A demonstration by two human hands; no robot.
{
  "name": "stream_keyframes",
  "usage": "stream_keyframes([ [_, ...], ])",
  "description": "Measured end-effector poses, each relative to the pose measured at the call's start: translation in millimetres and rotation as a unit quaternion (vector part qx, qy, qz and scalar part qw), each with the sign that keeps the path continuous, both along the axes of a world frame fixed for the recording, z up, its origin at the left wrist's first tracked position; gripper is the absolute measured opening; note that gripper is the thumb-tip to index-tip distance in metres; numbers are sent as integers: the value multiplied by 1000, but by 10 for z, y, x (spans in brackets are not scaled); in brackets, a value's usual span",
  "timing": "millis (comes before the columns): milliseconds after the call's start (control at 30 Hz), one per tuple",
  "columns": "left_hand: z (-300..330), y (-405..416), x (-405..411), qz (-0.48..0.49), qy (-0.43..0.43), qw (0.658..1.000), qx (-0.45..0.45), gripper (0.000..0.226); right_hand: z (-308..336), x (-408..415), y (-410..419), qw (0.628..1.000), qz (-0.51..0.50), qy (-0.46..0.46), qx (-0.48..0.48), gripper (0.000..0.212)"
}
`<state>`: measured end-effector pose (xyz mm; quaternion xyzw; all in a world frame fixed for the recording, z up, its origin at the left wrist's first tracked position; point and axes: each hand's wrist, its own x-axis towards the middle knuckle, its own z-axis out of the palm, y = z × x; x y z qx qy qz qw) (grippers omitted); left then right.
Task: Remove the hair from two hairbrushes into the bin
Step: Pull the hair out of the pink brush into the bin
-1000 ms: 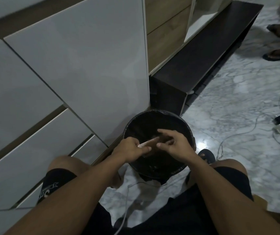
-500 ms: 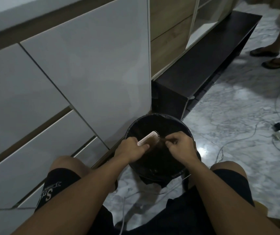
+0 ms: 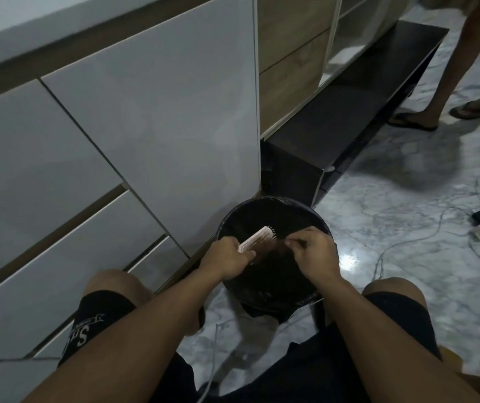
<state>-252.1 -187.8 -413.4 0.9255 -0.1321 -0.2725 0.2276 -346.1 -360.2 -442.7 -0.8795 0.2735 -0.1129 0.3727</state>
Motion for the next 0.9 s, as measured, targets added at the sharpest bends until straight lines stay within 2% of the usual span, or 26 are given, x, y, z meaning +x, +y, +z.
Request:
stream_keyframes([
  [100, 27, -23, -38, 13, 1, 1000, -17, 35, 11, -30, 18, 1000, 8, 13, 1, 14],
  [233, 65, -71, -62, 10, 19, 999, -30, 27, 62, -60, 74, 996, 80, -13, 35, 52],
  [267, 61, -77, -65, 7, 27, 999, -31, 25, 59, -60, 92, 994, 95, -22, 38, 56],
  [333, 47, -91, -76, 2, 40, 998, -37, 24, 33, -52, 135, 992, 118, -36, 20, 49],
  [400, 35, -103, -93, -3, 43, 998, -37, 26, -2, -40, 154, 991, 124, -52, -13, 30],
  [467, 25, -104, -103, -10, 38, 999, -29, 27, -26, -37, 140, 992, 107, -61, -34, 18],
  [533, 22, -87, -102, -1, 33, 999, -27, 29, -35, -40, 108, 995, 76, -54, -38, 14],
  [633, 17, -59, -85, 8, 38, 999, -36, 29, -18, -47, 71, 998, 37, -38, -24, 13],
  [733, 43, -48, -75, 12, 43, 998, -42, 28, 1, -60, 67, 998, 46, -33, -13, 15],
  [867, 65, -44, -67, 23, 52, 997, -51, 24, 15, -52, 131, 994, 100, -37, 12, 37],
  [900, 67, -44, -65, 26, 54, 997, -55, 21, 19, -44, 152, 993, 113, -40, 8, 37],
])
